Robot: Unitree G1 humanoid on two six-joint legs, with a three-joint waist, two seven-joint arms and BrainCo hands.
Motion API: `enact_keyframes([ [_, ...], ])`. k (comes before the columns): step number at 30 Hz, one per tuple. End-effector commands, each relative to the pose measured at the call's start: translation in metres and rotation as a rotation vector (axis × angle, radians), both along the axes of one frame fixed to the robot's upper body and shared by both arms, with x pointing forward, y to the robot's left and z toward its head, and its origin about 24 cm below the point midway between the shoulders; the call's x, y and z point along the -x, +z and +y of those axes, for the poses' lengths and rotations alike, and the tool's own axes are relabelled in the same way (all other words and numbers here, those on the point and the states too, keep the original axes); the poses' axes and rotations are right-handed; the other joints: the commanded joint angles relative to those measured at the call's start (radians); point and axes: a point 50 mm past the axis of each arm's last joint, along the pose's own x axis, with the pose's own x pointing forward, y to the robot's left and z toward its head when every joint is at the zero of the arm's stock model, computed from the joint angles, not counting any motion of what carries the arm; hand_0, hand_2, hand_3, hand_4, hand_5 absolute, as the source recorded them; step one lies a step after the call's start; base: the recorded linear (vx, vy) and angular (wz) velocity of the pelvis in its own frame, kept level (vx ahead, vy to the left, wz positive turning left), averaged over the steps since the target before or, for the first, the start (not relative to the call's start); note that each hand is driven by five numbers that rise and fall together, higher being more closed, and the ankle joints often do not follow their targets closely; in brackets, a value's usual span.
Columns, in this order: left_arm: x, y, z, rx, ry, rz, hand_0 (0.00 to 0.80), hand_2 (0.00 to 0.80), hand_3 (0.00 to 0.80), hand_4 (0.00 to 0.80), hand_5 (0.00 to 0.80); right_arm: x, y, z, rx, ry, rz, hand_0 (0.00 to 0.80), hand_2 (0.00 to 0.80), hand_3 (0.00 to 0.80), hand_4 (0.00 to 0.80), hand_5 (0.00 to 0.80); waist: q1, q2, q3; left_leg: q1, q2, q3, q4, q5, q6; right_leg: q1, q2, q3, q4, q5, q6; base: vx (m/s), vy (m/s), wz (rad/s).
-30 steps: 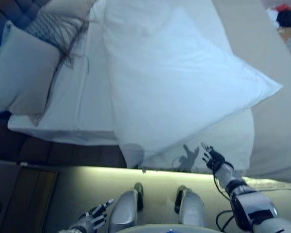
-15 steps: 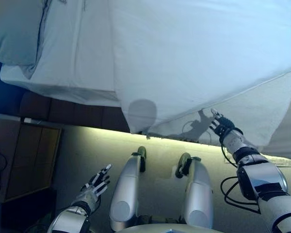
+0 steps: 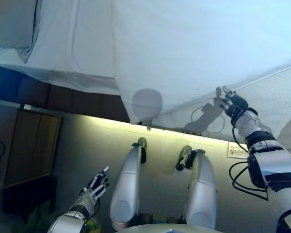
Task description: Make the bed neatly
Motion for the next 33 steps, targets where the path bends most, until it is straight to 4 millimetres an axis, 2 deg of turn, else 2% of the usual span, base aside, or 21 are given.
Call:
enact_keyframes([
  [1,0.023,-0.005,0.018,-0.032,0.007,0.05,0.0,0.0,0.0,0.0,0.0,-0.006,0.031,-0.003,0.043,0.031,-0.105,0.0,0.0,0.0,0.0,0.0,0.021,-0.008,-0.023,0.033,-0.018,0.045,0.015,-0.048,0.081,0.042,0.0,0.063,-0.049,0.066,0.031,0.073,0.017,0.01],
  [4,0.026,-0.006,0.018,-0.031,0.006,0.053,0.0,0.0,0.0,0.0,0.0,-0.008,0.04,-0.004,0.06,0.043,-0.125,0.0,0.0,0.0,0.0,0.0,0.024,-0.011,-0.024,0.053,-0.019,0.041,0.003,-0.047,0.08,0.062,-0.001,0.059,-0.06,0.066,0.03,0.084,0.029,0.02],
  [13,0.027,-0.002,0.028,-0.054,0.001,0.049,0.0,0.0,0.0,0.0,0.0,-0.004,0.097,-0.03,0.108,-0.027,-0.291,0.0,0.0,0.0,0.0,0.0,0.033,-0.005,-0.012,0.044,-0.023,0.037,0.021,-0.05,0.084,0.055,-0.014,0.06,-0.045,0.07,0.036,0.027,0.009,0.01],
  [17,0.03,-0.002,0.031,-0.059,-0.002,0.05,0.0,0.0,0.0,0.0,0.0,-0.003,0.116,-0.033,0.135,-0.029,-0.34,0.0,0.0,0.0,0.0,0.0,0.036,-0.003,-0.006,0.041,-0.023,0.038,0.016,-0.047,0.086,0.047,-0.014,0.061,-0.046,0.073,0.037,-0.007,0.006,0.03],
  [20,0.032,-0.002,0.033,-0.064,-0.011,0.056,0.0,0.0,0.0,0.0,0.0,-0.004,0.124,-0.031,0.174,-0.005,-0.366,0.0,0.0,0.0,0.0,0.0,0.035,-0.003,-0.006,0.044,-0.022,0.039,0.01,-0.045,0.085,0.048,-0.012,0.063,-0.049,0.074,0.038,0.0,0.0,0.0],
  [21,0.032,-0.002,0.034,-0.065,-0.013,0.055,0.0,0.0,0.0,0.0,0.0,-0.004,0.126,-0.03,0.198,-0.002,-0.376,0.063,0.063,0.063,0.063,0.063,0.035,-0.005,-0.006,0.046,-0.021,0.04,0.008,-0.045,0.085,0.05,-0.011,0.064,-0.052,0.075,0.038,0.0,0.0,0.0],
  [22,0.032,-0.002,0.034,-0.065,-0.014,0.053,0.0,0.0,0.0,0.0,0.0,-0.004,0.128,-0.03,0.206,0.003,-0.383,0.722,0.722,0.722,0.722,0.722,0.034,-0.006,-0.007,0.051,-0.019,0.04,0.004,-0.045,0.084,0.054,-0.01,0.063,-0.056,0.075,0.038,0.0,0.0,0.0],
  [23,0.032,-0.002,0.034,-0.063,-0.017,0.051,0.0,0.0,0.0,0.0,0.0,-0.004,0.128,-0.028,0.211,0.021,-0.395,0.8,0.8,0.8,0.8,0.8,0.033,-0.008,-0.007,0.057,-0.017,0.04,0.001,-0.045,0.083,0.06,-0.01,0.062,-0.058,0.075,0.038,0.0,0.0,0.0],
  [33,0.032,-0.002,0.033,-0.068,-0.026,0.046,0.0,0.0,0.0,0.0,0.0,-0.001,0.118,-0.031,0.208,0.092,-0.403,0.8,0.8,0.8,0.8,0.8,0.033,-0.019,-0.015,0.094,-0.011,0.033,-0.022,-0.036,0.077,0.105,-0.014,0.045,-0.078,0.075,0.037,0.002,-0.003,0.0],
])
